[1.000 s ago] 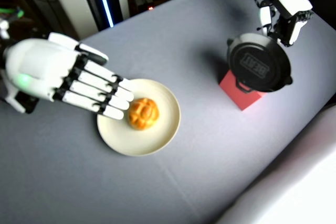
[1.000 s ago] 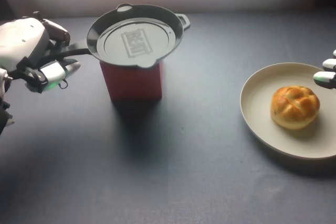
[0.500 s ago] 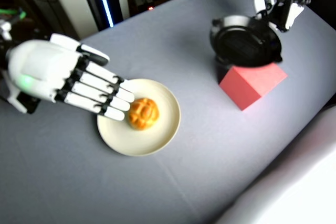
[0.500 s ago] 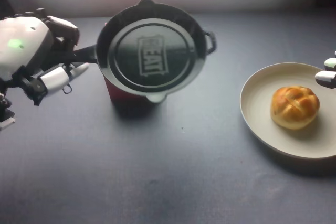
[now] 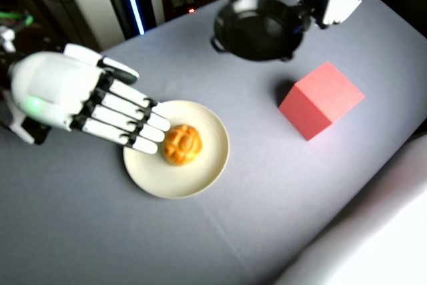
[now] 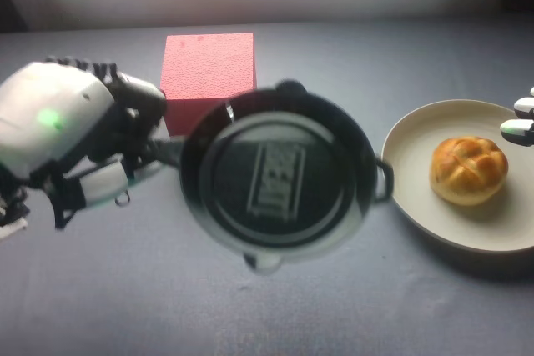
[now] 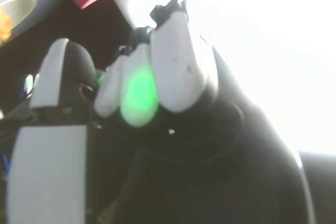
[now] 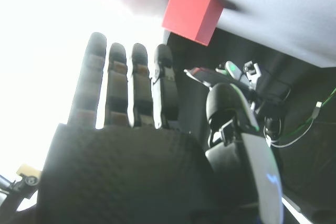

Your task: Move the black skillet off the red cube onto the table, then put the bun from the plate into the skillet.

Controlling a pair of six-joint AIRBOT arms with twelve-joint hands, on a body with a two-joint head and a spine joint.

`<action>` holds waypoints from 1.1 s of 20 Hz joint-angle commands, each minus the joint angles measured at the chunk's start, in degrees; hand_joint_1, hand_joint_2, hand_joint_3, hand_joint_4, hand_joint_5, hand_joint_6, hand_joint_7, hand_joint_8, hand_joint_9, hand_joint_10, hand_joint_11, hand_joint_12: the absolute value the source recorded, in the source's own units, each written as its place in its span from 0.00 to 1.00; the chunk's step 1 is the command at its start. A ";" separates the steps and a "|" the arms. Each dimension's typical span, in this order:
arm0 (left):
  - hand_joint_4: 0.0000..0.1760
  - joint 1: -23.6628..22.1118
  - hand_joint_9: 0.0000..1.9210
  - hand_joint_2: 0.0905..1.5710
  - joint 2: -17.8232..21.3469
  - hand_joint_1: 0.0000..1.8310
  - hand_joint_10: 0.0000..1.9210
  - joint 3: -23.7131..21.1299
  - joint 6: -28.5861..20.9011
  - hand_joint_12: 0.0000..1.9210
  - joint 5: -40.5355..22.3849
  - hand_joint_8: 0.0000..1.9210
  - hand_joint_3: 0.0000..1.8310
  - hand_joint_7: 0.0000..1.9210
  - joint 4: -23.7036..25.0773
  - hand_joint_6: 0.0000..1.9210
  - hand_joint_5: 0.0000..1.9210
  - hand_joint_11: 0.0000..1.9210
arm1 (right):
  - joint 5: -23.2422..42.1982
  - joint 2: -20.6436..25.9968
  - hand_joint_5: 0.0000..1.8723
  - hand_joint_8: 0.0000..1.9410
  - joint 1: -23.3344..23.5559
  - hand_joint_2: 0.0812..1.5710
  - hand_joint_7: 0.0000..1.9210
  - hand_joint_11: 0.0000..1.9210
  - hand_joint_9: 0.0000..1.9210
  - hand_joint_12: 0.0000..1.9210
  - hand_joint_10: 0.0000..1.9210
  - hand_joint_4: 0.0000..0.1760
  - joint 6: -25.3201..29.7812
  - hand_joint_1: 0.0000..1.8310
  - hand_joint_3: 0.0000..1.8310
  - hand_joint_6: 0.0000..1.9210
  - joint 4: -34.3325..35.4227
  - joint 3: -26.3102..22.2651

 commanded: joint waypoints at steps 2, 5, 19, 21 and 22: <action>0.00 0.85 0.85 0.78 0.82 0.73 1.00 -0.72 -0.34 1.00 -6.14 1.00 0.00 0.78 0.90 1.00 0.69 0.88 | 6.58 0.10 0.21 0.01 0.13 0.90 0.15 0.11 0.10 0.04 0.00 0.00 0.37 0.00 0.00 0.00 1.22 0.38; 0.00 2.50 0.87 0.77 0.82 0.77 1.00 -1.20 -0.34 1.00 -4.06 1.00 0.00 0.80 0.81 1.00 0.69 0.89 | 6.49 0.10 0.21 0.00 0.13 0.90 0.15 0.11 0.10 0.04 0.00 0.00 0.46 0.00 0.00 0.00 1.23 0.35; 0.46 5.52 0.46 0.76 -0.72 0.51 1.00 -1.69 4.61 1.00 0.50 1.00 0.00 0.36 -4.27 1.00 0.30 0.51 | 6.49 0.10 0.21 0.00 0.12 0.91 0.14 0.10 0.10 0.04 0.00 0.00 0.65 0.00 0.00 0.00 1.34 0.35; 0.48 5.51 0.33 0.76 -0.69 0.45 1.00 -1.71 4.87 1.00 0.81 1.00 0.00 0.26 -4.27 0.93 0.25 0.35 | 6.49 0.10 0.21 0.00 0.11 0.91 0.14 0.10 0.10 0.04 0.00 0.00 0.65 0.00 0.00 0.00 1.34 0.34; 0.90 5.49 0.30 0.81 -0.69 0.44 1.00 -1.71 4.90 1.00 1.02 1.00 0.01 0.24 -4.27 0.85 0.30 0.32 | 6.49 0.10 0.21 0.00 0.11 0.91 0.14 0.10 0.10 0.04 0.00 0.00 0.66 0.00 0.00 0.00 1.34 0.34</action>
